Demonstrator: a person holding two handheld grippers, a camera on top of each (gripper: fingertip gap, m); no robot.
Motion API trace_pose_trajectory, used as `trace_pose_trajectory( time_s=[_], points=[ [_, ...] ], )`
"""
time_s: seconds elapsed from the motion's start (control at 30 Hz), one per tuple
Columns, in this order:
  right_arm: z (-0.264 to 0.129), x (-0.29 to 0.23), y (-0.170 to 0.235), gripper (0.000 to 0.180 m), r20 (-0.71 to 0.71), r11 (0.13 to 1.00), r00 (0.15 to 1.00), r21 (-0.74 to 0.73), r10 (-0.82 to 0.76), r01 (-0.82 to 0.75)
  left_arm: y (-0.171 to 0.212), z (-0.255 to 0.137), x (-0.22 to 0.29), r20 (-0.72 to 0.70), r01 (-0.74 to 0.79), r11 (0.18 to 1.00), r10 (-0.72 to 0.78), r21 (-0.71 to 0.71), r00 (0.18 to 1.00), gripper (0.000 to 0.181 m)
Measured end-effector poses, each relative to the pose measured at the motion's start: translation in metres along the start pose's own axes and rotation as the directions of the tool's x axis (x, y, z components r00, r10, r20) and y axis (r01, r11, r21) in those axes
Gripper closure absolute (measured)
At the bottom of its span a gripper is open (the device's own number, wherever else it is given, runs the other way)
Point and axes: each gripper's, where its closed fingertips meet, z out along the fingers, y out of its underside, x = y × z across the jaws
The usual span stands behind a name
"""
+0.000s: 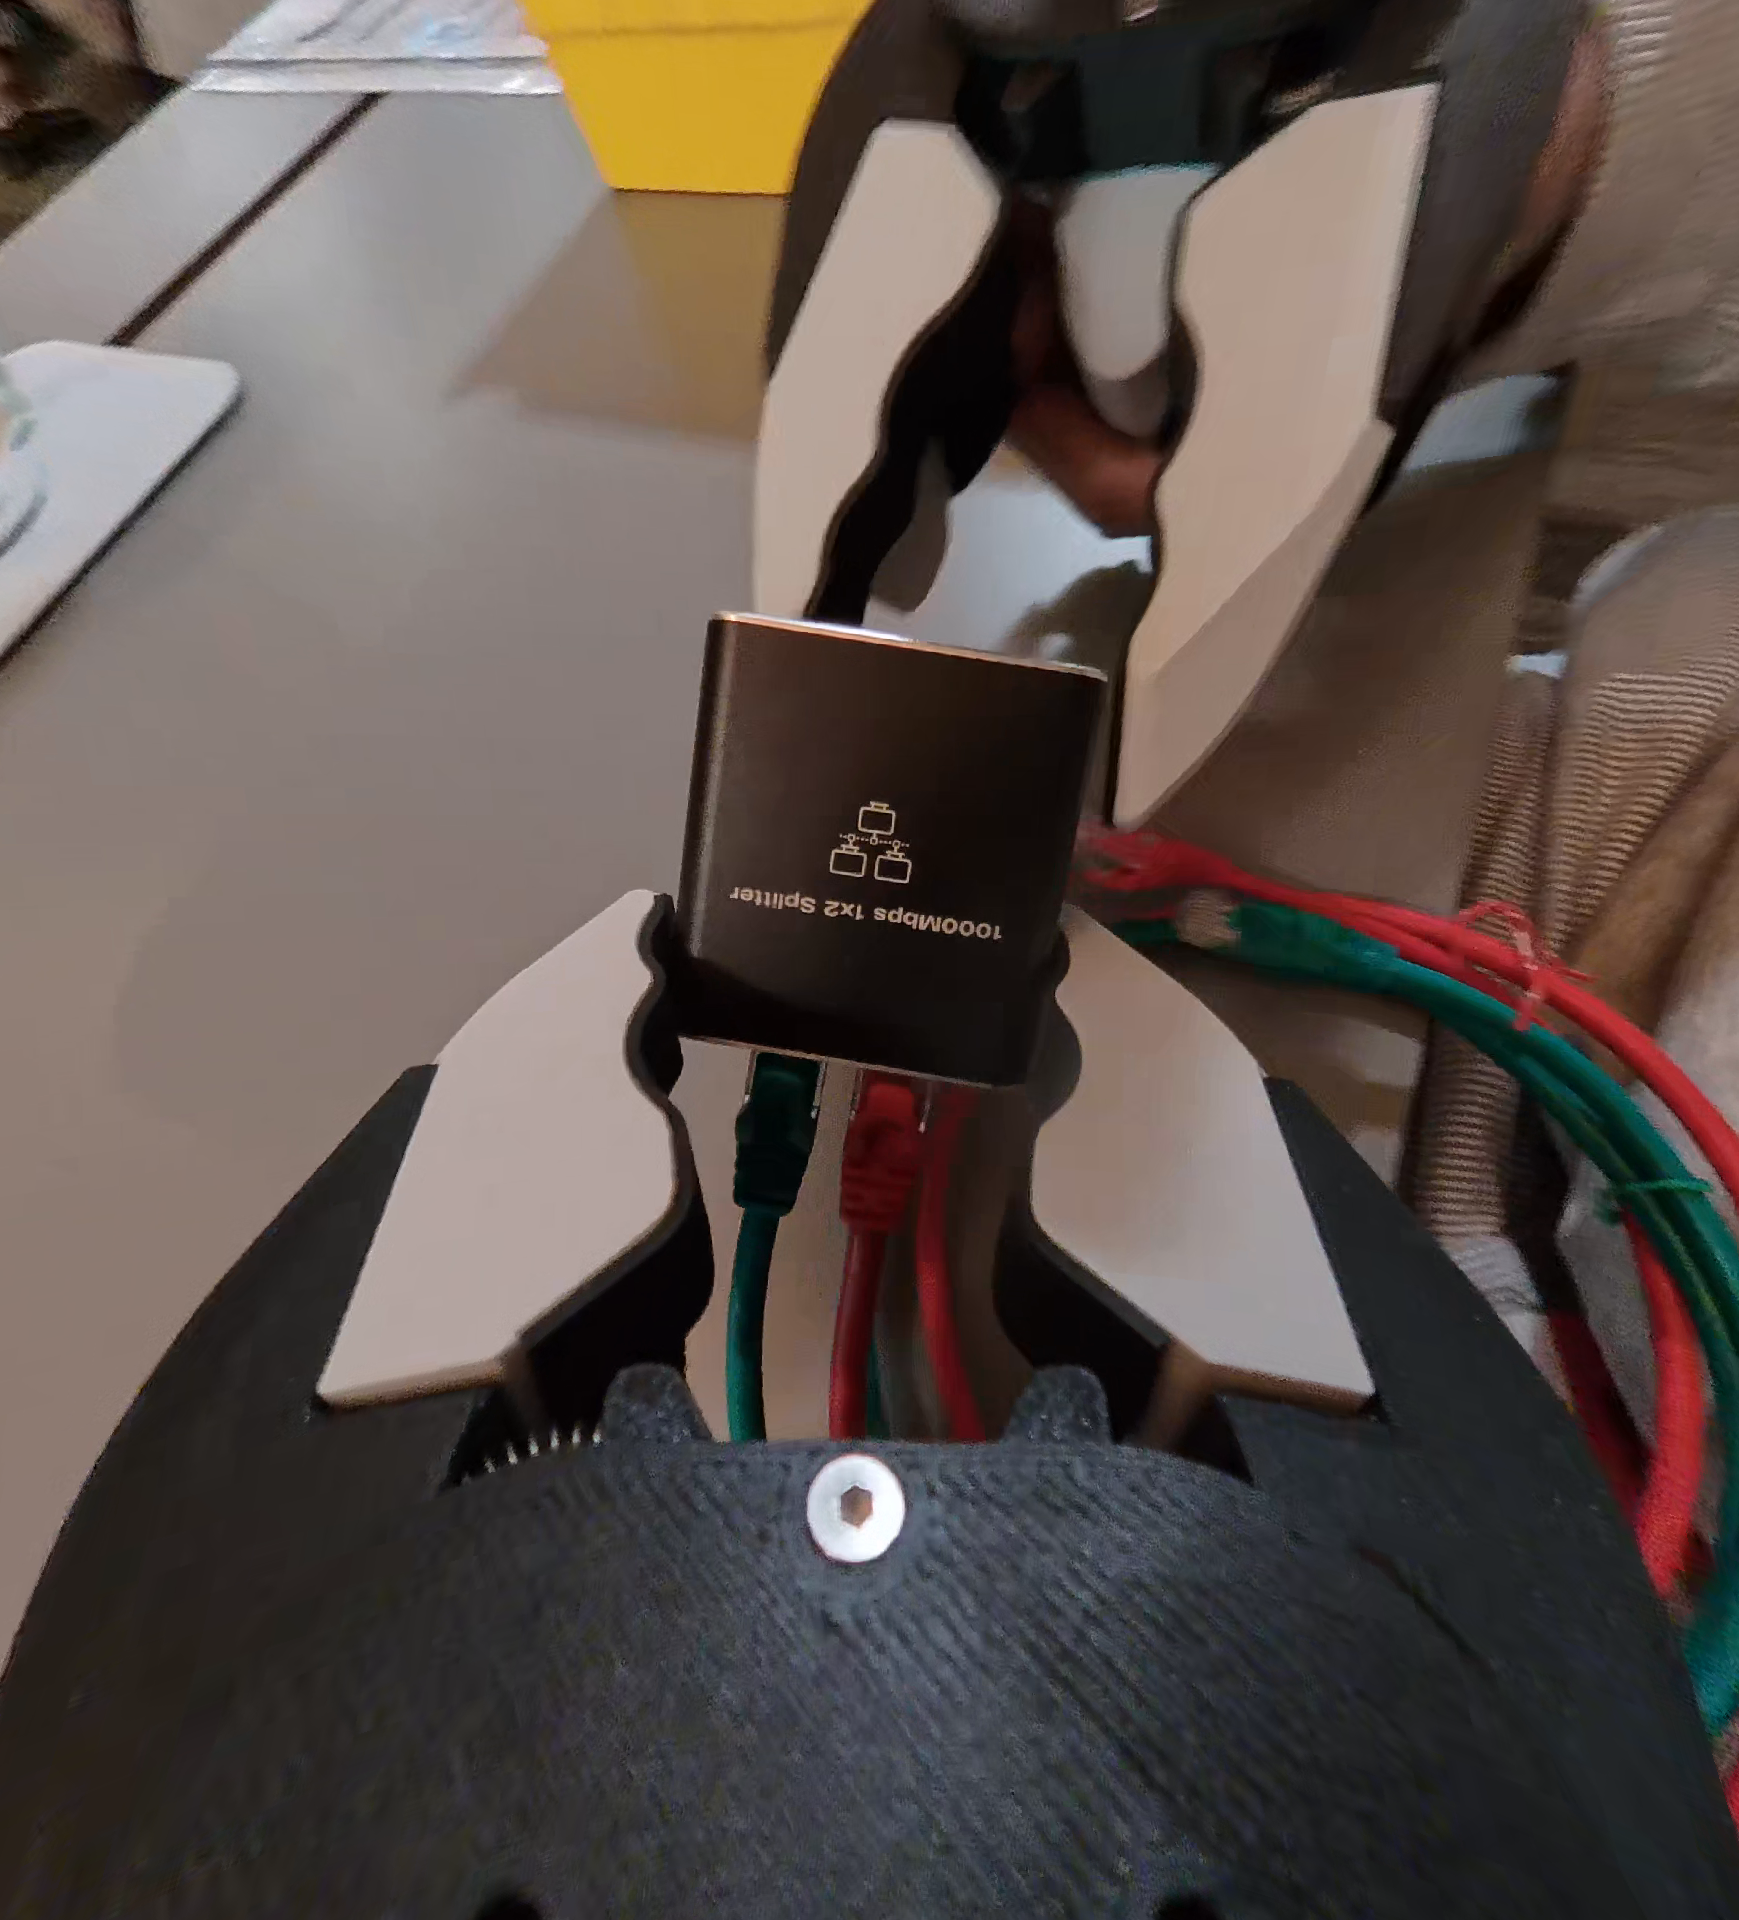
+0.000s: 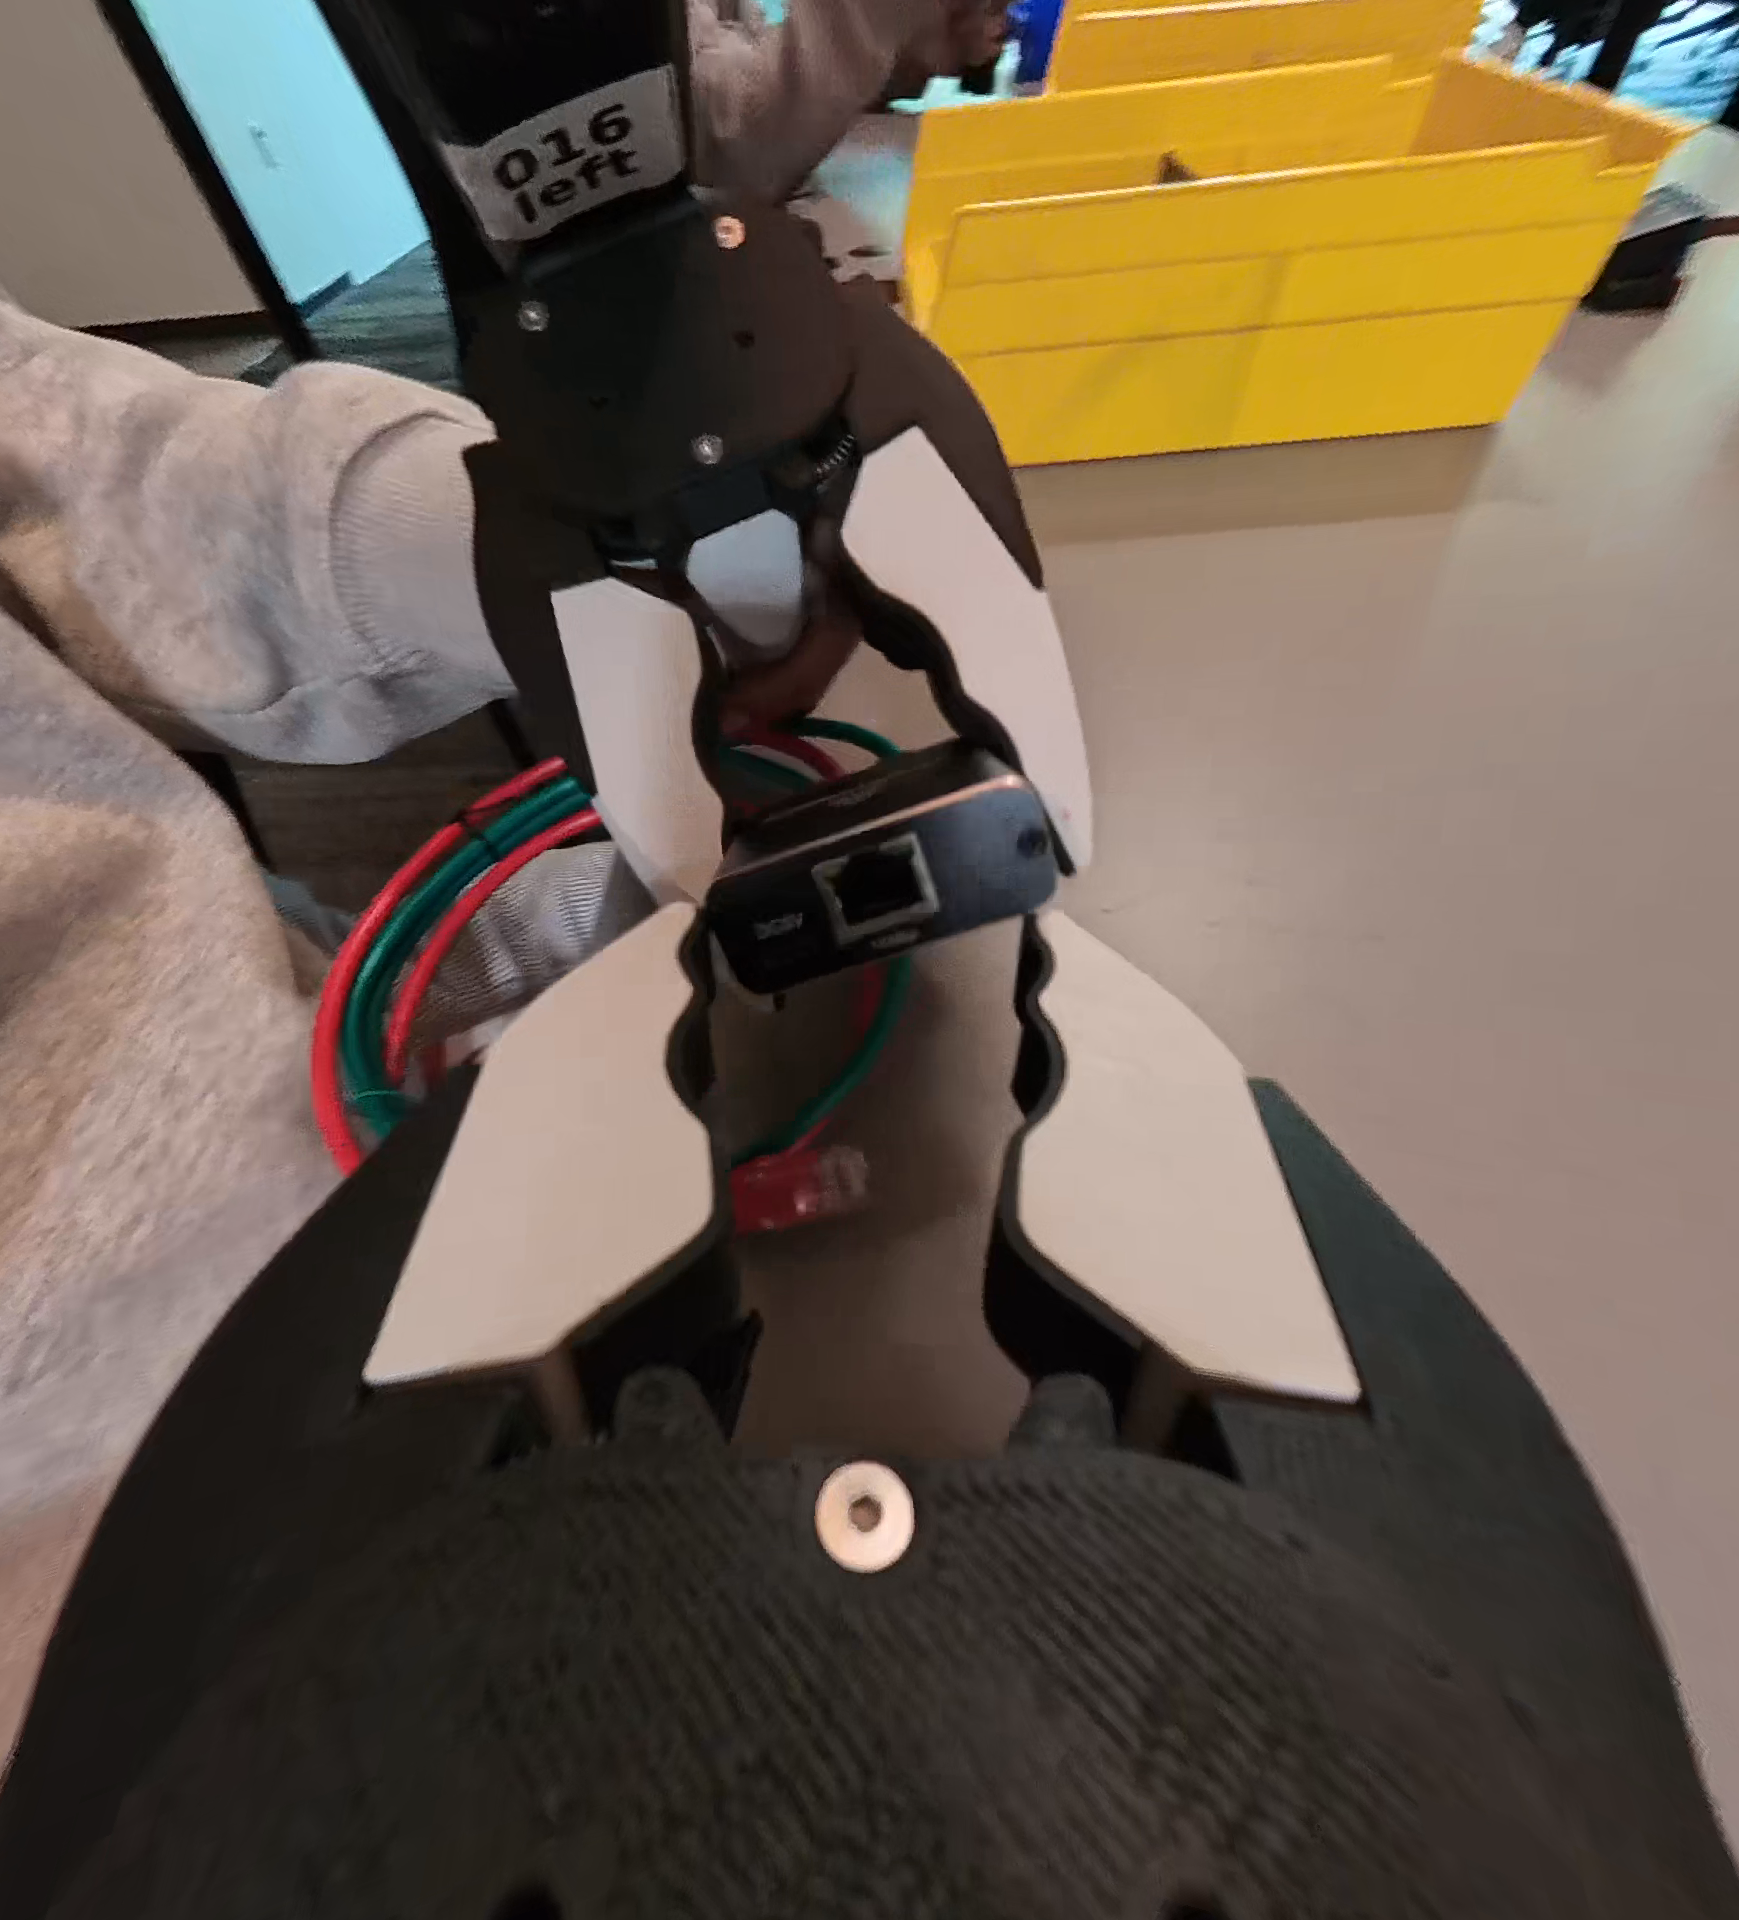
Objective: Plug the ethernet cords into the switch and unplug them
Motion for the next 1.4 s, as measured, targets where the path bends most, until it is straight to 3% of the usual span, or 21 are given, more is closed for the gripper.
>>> trace_pose_trajectory(
  time_s=[0.23, 0.33, 0.47, 0.57, 0.73, 0.9, 1.07, 1.27, 1.4],
  points=[
    [-0.029, 0.055, -0.042, 0.117, -0.279, 0.993, 0.96, 0.097, -0.033, 0.062, 0.003, -0.02, -0.084, 0.23, 0.17, 0.98, -0.19, 0.106, 0.954, 0.116],
    [-0.042, 0.078, -0.093, 0.125, -0.349, 0.975, 0.937, 0.2, -0.025, 0.101, 0.01, -0.022, -0.121, 0.284, 0.2, 0.972, -0.229, 0.125, 0.931, 0.116],
    [-0.031, 0.084, -0.169, 0.133, -0.299, 0.937, 0.954, 0.33, -0.016, 0.119, 0.027, -0.021, -0.136, 0.313, 0.224, 0.967, -0.25, 0.118, 0.916, 0.116],
    [0.007, 0.085, -0.207, 0.134, -0.27, 0.947, 0.959, 0.28, -0.082, 0.159, 0.035, -0.022, -0.135, 0.309, 0.229, 0.967, -0.251, 0.107, 0.917, 0.116],
    [0.104, 0.075, -0.251, 0.139, -0.163, 0.942, 0.94, 0.105, -0.301, 0.32, 0.035, -0.029, -0.139, 0.283, 0.268, 0.945, -0.313, 0.188, 0.907, 0.116],
    [0.209, 0.081, -0.267, 0.143, -0.001, 0.875, 0.878, -0.092, -0.478, 0.476, 0.033, -0.034, -0.142, 0.286, 0.263, 0.938, -0.322, 0.226, 0.903, 0.116],
    [0.3, 0.103, -0.255, 0.145, 0.152, 0.707, 0.775, -0.331, -0.614, 0.625, 0.033, -0.032, -0.141, 0.288, 0.255, 0.943, -0.31, 0.213, 0.906, 0.116],
    [0.384, 0.119, -0.209, 0.14, 0.4, 0.264, 0.487, -0.495, -0.776, 0.828, 0.032, -0.033, -0.141, 0.29, 0.251, 0.942, -0.31, 0.222, 0.906, 0.116],
    [0.422, 0.114, -0.169, 0.133, 0.551, 0.094, 0.381, -0.478, -0.743, 0.873, 0.032, -0.035, -0.142, 0.276, 0.269, 0.933, -0.331, 0.24, 0.902, 0.116]
  ],
)
